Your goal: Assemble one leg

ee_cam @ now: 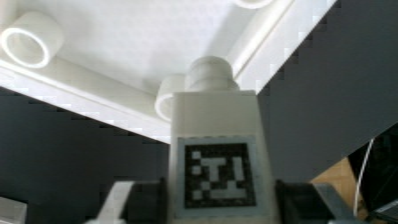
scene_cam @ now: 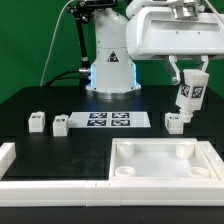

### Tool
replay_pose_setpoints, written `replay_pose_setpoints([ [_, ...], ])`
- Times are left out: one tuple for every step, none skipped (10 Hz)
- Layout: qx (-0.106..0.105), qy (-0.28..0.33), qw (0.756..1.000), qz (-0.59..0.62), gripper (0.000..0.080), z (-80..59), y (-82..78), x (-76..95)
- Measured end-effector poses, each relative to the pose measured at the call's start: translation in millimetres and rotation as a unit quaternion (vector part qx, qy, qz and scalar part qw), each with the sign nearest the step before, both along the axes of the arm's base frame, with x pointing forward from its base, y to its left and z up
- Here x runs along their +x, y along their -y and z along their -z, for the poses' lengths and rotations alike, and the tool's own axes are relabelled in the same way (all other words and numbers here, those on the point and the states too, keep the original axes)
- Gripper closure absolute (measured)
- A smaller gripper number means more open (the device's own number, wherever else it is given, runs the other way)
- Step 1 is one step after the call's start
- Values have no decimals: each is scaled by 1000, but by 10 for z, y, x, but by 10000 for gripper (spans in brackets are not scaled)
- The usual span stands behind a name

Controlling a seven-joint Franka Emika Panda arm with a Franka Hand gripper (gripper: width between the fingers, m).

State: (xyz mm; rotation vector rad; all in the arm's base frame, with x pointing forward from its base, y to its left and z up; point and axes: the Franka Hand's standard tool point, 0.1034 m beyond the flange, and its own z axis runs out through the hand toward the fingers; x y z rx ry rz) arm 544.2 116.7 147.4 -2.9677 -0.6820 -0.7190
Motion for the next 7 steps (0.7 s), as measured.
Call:
replay_pose_setpoints([
  [0,0,1000,1,509,1,-1,-1],
  [18,-4,999,35,509,11,4,-13],
  [34,-14,997,68,509,52,-17,-44],
  [33,-22,997,67,509,74,-60,53],
  [40,-19,996,74,509,95,-93,216],
  [46,-18,995,83,509,139,-97,334],
  [40,-17,996,73,509,198,-53,458],
])
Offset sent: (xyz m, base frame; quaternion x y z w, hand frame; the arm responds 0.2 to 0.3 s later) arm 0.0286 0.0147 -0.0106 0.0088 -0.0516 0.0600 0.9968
